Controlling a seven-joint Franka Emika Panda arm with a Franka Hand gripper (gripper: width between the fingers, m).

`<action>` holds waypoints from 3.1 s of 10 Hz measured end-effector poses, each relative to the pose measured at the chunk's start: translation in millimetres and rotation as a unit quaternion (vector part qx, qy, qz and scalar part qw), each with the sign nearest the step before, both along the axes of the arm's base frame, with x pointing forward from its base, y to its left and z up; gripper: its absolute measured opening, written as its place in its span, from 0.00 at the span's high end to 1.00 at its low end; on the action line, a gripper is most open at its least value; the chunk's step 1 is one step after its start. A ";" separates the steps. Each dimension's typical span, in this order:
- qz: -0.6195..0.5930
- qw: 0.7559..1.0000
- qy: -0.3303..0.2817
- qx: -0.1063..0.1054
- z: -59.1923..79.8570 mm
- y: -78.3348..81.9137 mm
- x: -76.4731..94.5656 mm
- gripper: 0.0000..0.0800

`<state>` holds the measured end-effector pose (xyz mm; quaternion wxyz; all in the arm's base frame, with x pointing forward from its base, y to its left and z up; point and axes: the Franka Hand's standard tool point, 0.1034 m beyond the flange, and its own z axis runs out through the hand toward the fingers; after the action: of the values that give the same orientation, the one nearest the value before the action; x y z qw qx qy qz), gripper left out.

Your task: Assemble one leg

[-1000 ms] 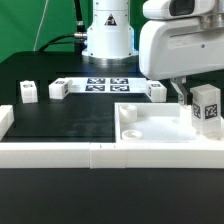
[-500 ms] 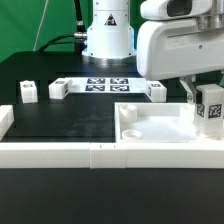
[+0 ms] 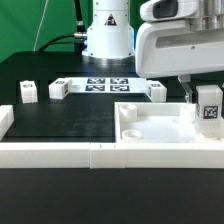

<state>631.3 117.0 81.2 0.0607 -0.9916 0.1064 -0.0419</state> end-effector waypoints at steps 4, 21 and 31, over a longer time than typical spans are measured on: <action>-0.241 0.970 0.028 0.025 -0.8 1.5 -0.6 0.63; -0.242 0.968 0.047 0.043 0.1 6.7 -1.5 0.19; 0.177 0.984 -0.005 -0.030 -2.9 -4.6 -0.9 0.19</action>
Offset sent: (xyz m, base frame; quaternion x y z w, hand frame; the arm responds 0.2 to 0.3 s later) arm -0.0043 0.0155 -0.0114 0.0013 -0.0258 0.3513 0.9359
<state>630.4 112.4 78.3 0.0374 -0.9960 -0.0721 -0.0383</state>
